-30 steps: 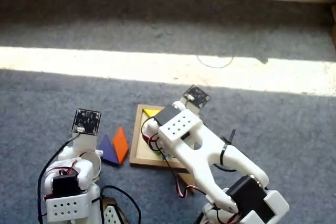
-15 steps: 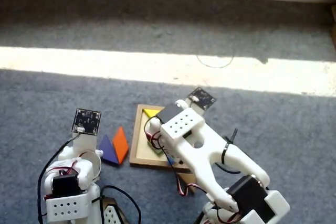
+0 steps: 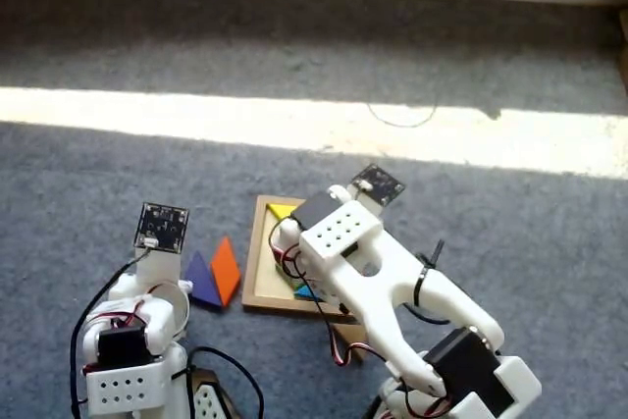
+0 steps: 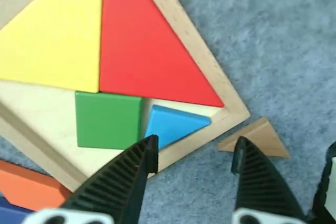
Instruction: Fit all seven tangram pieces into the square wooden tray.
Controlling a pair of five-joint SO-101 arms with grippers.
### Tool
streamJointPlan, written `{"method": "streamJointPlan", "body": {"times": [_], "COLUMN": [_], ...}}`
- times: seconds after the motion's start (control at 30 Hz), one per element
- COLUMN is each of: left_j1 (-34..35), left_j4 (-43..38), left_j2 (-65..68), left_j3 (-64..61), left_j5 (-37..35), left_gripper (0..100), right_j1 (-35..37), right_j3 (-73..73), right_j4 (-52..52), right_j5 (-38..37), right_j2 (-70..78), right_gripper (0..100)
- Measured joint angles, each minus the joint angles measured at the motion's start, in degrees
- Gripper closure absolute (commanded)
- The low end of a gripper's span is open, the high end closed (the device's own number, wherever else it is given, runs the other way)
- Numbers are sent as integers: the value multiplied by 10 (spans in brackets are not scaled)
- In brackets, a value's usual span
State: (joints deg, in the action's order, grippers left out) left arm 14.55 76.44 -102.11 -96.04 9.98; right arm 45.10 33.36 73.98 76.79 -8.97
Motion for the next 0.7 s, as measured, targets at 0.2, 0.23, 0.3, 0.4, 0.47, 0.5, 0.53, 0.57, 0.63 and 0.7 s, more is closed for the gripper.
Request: {"method": "streamJointPlan", "body": {"times": [0.2, 0.23, 0.3, 0.4, 0.47, 0.5, 0.53, 0.57, 0.63, 0.7], "left_j1": [0, 0, 0, 0, 0, 0, 0, 0, 0, 0], "left_j4": [0, 0, 0, 0, 0, 0, 0, 0, 0, 0], "left_j2": [0, 0, 0, 0, 0, 0, 0, 0, 0, 0], "left_j3": [0, 0, 0, 0, 0, 0, 0, 0, 0, 0], "left_j5": [0, 0, 0, 0, 0, 0, 0, 0, 0, 0], "left_gripper": [972, 972, 972, 972, 972, 972, 972, 972, 972, 972], "right_j1": [0, 0, 0, 0, 0, -3, -5, -8, -13, -22], "right_j3": [-84, -97, -121, -151, -160, -163, -164, -164, -164, -164], "right_j4": [98, 113, 127, 134, 135, 135, 135, 131, 112, 83], "right_j5": [-25, -40, -75, -158, -235, -274, -310, -345, -390, -412], "right_j2": [0, 0, 0, 0, 0, 0, 0, 0, 0, 0], "right_gripper": [776, 776, 776, 776, 778, 778, 779, 779, 800, 880]}}
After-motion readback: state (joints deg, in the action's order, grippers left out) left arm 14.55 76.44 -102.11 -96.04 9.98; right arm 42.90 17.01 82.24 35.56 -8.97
